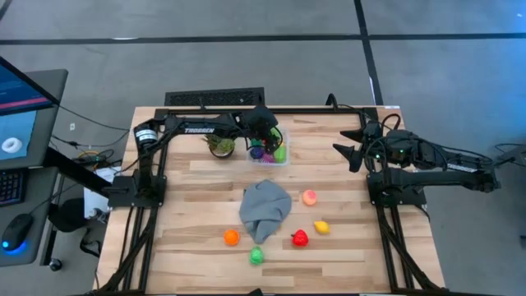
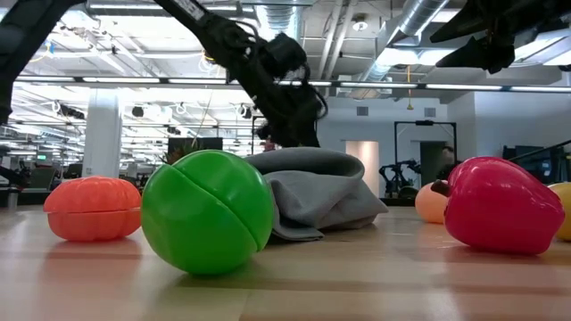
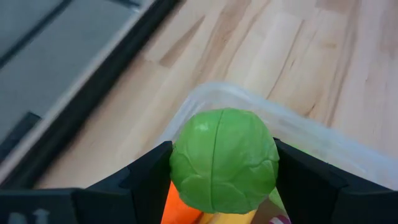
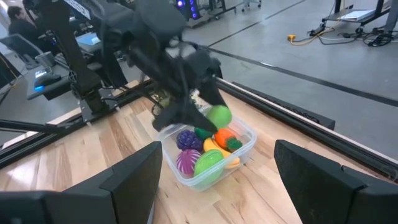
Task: Pick and placing Produce into tupperware
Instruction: Put the green cabbage into the transparent container
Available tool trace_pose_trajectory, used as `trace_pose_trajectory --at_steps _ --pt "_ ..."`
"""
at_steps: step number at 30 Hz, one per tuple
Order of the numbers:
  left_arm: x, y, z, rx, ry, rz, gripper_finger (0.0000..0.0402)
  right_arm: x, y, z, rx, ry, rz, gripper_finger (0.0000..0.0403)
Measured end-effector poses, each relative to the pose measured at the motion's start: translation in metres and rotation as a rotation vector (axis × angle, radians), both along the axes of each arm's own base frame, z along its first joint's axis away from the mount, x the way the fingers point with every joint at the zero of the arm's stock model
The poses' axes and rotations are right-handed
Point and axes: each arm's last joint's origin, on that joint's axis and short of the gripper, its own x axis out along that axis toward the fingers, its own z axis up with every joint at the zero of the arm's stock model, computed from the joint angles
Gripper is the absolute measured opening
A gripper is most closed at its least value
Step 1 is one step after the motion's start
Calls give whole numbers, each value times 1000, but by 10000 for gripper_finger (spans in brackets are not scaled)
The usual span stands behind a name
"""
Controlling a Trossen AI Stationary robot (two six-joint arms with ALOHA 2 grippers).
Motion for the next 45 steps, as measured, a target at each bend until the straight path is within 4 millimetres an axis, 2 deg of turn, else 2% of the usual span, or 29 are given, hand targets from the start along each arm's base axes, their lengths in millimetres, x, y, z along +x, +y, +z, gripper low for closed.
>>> trace_pose_trajectory --at_steps 2,5,10,14,24,45 --pt "1 0 -14 -49 53 14 240 0 0 0 0 0 0 333" --pt "10 -1 -21 -59 61 11 240 0 0 0 1 0 0 333" --pt "17 -4 -12 13 55 -14 240 -1 1 -3 34 23 -2 333" --pt "14 8 -8 12 44 11 240 -2 1 -6 50 48 -7 333" --pt "7 13 -12 -41 95 47 246 -2 1 -6 29 62 -1 333" --pt "4 9 -15 -136 110 -10 256 -2 1 -6 34 59 -6 333"
